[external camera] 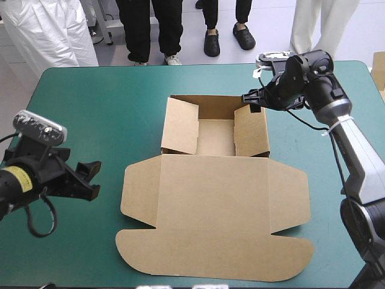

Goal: Fold the box

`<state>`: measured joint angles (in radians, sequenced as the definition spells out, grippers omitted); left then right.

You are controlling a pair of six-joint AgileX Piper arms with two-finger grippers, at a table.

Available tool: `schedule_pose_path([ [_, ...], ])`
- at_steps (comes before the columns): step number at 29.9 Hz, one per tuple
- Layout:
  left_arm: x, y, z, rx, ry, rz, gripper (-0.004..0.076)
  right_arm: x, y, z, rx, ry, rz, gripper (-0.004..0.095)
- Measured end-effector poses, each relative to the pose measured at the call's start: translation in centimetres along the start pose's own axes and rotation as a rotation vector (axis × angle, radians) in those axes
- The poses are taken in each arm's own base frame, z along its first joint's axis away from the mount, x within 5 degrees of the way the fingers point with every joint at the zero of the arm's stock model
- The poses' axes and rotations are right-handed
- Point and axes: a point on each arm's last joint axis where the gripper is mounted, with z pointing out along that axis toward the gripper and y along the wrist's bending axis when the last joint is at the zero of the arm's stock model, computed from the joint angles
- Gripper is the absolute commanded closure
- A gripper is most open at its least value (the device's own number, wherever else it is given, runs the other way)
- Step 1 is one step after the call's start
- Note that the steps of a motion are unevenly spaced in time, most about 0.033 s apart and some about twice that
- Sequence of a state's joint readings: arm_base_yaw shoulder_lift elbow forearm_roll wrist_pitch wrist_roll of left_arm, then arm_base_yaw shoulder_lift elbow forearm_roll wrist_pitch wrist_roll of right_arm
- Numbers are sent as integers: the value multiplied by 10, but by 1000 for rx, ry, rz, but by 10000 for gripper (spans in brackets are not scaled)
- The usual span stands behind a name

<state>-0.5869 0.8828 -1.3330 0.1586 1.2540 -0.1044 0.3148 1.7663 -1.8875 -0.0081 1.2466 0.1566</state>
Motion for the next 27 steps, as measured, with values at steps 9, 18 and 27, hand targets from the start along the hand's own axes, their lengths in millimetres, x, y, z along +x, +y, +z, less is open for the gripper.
schedule_pose_path([
  [9,55,7,-27,5,-88,-5,246,-1,1,52,10,113,2,170],
  [18,106,8,-22,12,-78,-1,248,2,1,92,22,192,2,170],
  [27,119,9,-24,22,-94,-7,266,7,1,124,33,258,2,193],
])
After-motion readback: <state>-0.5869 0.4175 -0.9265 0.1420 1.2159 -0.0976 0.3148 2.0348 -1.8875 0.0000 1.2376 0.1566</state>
